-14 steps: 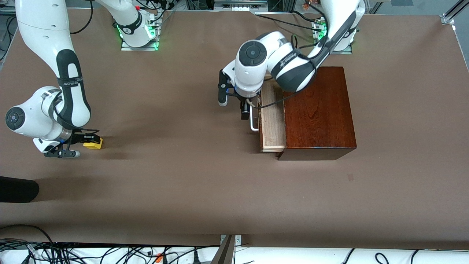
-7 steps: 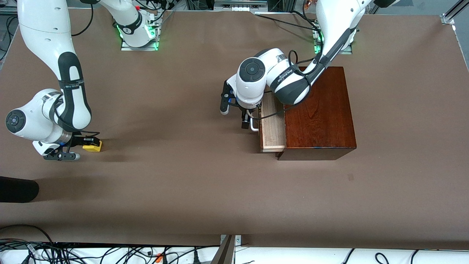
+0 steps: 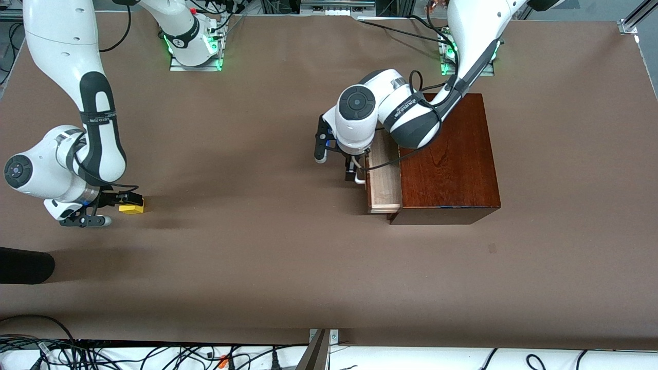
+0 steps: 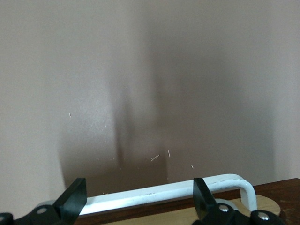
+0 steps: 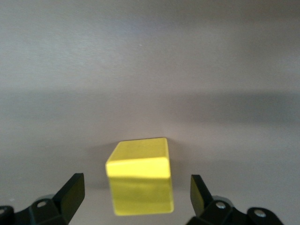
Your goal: Open drawer, take yellow block, close drawer
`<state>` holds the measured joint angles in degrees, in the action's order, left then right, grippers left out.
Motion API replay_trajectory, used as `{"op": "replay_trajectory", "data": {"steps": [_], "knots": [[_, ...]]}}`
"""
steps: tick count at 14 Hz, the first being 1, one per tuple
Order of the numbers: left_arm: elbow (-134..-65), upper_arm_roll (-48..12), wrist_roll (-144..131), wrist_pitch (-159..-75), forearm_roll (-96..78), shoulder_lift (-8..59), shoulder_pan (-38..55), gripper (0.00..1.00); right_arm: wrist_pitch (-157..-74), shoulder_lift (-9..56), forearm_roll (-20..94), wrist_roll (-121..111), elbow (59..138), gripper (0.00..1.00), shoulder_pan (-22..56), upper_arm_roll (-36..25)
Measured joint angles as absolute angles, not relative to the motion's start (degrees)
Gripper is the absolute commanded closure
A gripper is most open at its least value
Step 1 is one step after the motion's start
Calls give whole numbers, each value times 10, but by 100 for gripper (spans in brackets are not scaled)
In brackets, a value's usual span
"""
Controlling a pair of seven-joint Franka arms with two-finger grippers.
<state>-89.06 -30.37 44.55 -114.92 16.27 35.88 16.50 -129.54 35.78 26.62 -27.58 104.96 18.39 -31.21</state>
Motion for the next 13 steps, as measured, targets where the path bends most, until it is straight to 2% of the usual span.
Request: {"op": "replay_trajectory", "data": {"steps": [8, 13], "knots": [[-888, -307, 445, -1087, 163, 350, 141, 0, -1137, 232, 197, -239, 1025, 0, 189, -319], [-888, -307, 445, -1068, 163, 343, 131, 0, -963, 210, 125, -158, 913, 0, 196, -320]]}}
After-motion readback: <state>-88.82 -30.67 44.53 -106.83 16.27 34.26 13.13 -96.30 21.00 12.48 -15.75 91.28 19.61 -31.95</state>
